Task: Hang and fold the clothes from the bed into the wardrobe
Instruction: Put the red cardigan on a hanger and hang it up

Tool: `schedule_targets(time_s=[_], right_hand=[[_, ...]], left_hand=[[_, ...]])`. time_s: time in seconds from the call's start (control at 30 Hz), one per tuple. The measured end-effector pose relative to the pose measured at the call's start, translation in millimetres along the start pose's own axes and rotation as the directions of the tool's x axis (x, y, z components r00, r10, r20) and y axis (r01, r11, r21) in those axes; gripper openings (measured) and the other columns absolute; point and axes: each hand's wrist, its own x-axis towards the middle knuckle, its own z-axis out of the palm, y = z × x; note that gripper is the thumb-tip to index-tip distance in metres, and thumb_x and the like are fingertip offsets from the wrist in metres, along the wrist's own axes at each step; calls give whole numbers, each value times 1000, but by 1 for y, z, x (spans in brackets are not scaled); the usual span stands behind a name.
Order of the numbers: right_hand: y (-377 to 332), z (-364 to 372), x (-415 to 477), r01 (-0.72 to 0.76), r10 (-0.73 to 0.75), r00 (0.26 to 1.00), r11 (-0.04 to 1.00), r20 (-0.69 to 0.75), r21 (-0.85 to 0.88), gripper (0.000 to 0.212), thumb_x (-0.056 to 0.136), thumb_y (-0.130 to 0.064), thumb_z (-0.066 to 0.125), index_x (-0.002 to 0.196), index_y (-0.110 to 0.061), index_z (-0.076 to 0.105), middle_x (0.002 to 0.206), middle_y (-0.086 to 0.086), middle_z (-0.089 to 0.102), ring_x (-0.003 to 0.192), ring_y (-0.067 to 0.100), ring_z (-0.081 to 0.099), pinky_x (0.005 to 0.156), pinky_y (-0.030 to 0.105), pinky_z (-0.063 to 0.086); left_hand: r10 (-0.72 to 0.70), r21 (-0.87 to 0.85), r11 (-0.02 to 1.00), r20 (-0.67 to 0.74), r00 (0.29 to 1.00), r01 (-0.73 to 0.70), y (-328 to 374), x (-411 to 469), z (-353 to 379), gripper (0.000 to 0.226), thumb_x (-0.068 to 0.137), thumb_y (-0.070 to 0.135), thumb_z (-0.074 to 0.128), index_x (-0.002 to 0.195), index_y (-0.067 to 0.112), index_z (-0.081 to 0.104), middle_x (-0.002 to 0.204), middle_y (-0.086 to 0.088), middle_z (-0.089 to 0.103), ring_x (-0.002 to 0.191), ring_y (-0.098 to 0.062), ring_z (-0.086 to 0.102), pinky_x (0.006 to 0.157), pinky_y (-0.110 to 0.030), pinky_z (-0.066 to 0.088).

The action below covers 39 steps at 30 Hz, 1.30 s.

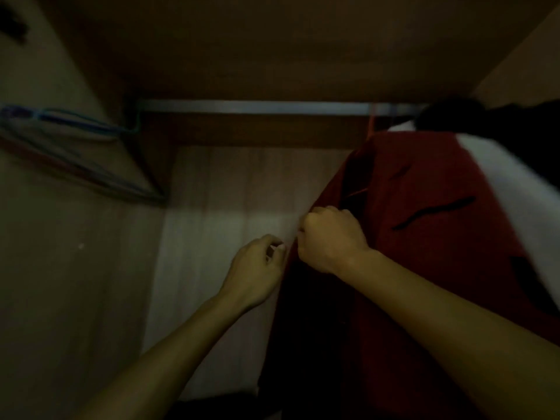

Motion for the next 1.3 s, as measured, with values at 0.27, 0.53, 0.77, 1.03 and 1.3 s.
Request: schedule_targets(time_s=[0.27, 0.53, 0.77, 1.03, 1.3], right_hand=[[-54, 22, -72, 29, -125, 940, 956, 316, 291, 38, 94, -30, 44, 129, -17, 54, 111, 5, 64, 93, 22, 61, 83, 35, 51], [-110, 11, -178, -218, 18, 928, 836, 372, 504, 49, 97, -33, 48, 142, -18, 40, 134, 8, 51, 113, 22, 55, 91, 35, 49], [-159, -29, -297, -348, 191, 928, 751, 320, 561, 37, 98, -33, 47, 131, -17, 54, 123, 5, 58, 103, 16, 59, 84, 25, 47], [-197, -103, -431, -482, 312, 866, 732, 392, 482, 27, 97, -24, 51, 115, -12, 66, 114, 3, 65, 100, 12, 61, 86, 22, 48], [-180, -208, -539, -644, 522, 763, 664, 381, 380, 23, 96, -23, 52, 109, -13, 69, 111, -1, 65, 96, 7, 60, 82, 11, 43]], left_hand=[[-160, 153, 978, 121, 980, 141, -26, -110, -33, 33, 97, 34, 44, 120, 15, 58, 113, -7, 62, 96, -18, 58, 82, -27, 46], [-94, 216, 975, 197, 976, 50, -9, -207, -88, 50, 92, 42, 36, 127, 11, 55, 122, -12, 59, 107, -26, 56, 93, -43, 44], [-106, 49, 994, 328, 939, 95, 9, -309, -127, 50, 92, 44, 36, 128, 15, 54, 125, -8, 58, 109, -21, 55, 93, -41, 45], [-94, -146, 974, 445, 891, 175, 48, -424, -160, 44, 95, 44, 38, 124, 15, 56, 122, -3, 57, 107, -15, 53, 88, -29, 43], [-30, -310, 924, 525, 851, 224, 154, -490, -175, 37, 97, 32, 45, 126, 14, 57, 123, 2, 56, 107, -2, 46, 88, -15, 33]])
